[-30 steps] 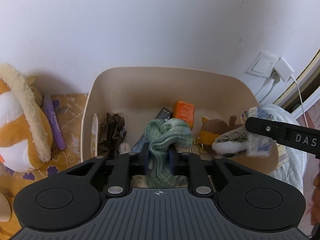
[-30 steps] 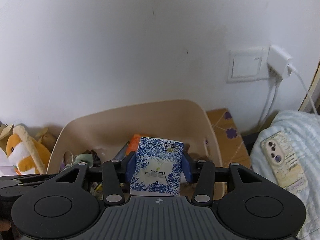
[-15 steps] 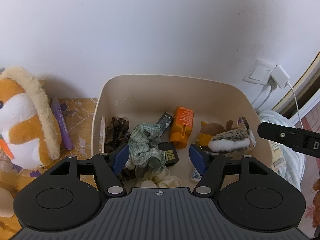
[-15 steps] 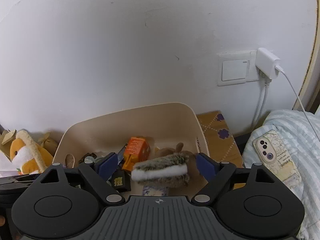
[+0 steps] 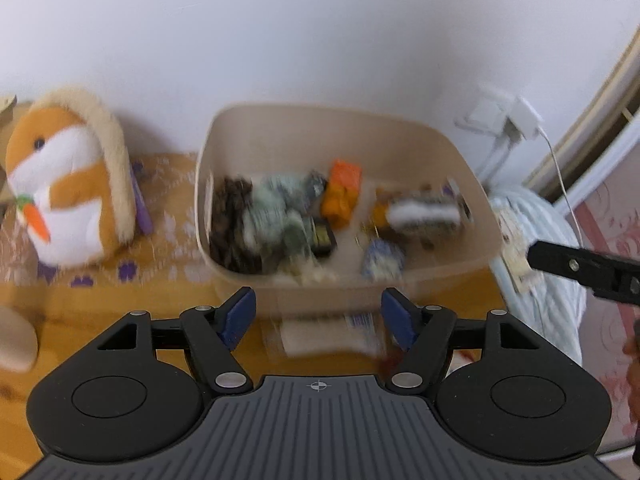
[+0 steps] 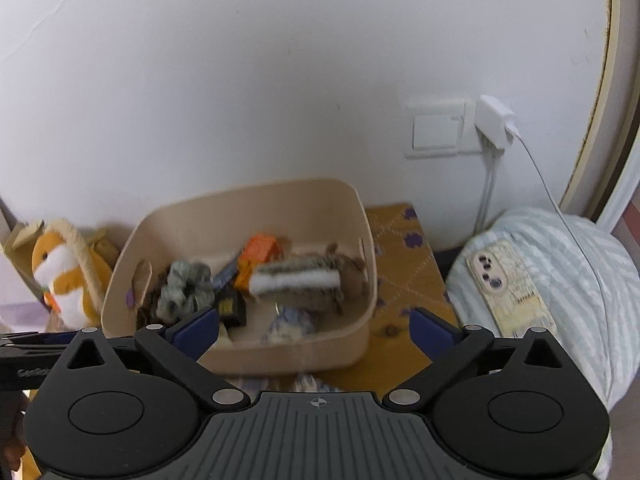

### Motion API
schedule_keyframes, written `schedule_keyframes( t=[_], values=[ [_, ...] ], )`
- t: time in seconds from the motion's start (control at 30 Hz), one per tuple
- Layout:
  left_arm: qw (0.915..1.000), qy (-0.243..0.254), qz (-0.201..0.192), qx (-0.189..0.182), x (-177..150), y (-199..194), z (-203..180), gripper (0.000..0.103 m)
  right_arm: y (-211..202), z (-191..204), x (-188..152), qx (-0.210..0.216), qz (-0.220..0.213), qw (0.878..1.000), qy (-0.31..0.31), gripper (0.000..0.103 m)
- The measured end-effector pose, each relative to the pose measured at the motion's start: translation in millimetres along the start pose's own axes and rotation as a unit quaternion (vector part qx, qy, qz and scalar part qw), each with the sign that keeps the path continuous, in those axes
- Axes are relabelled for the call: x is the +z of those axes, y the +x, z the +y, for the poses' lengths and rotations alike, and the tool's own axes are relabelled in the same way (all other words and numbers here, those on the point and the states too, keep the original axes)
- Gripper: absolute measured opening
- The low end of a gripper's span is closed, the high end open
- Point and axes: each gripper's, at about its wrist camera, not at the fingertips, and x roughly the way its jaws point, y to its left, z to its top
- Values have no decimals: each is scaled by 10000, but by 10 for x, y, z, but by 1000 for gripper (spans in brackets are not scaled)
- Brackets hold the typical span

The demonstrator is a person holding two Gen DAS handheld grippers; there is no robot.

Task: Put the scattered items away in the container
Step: 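Grasp brown fuzzy scrunchie with left tool while right tool grasps Hello Kitty plush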

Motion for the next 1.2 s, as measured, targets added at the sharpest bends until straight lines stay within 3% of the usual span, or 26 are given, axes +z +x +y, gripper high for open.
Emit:
schedule_keyframes(
  t=[0.3, 0.67, 0.9, 1.1, 1.2],
  values=[
    [9955, -191, 923, 15, -771, 29, 6, 71, 131, -52, -413, 26, 773, 9957, -515, 102],
    [9702, -1380, 1990, 20, -1323, 269, 201, 71, 466, -40, -722, 154, 1478, 9804, -1296, 103],
    [9605, -1721, 2187, 6, -1387, 425, 107, 71, 662, -18, -737, 339, 1727, 9702, -1664, 102],
    [9476, -2138, 2360, 256, -1436, 619, 114, 71, 857, 70, -776, 397, 1913, 9546, -2247, 102],
    [9500, -2161, 2231, 306, -1395, 637, 61, 73, 974, 114, -806, 413, 2020, 9454, -2526, 102]
  ],
)
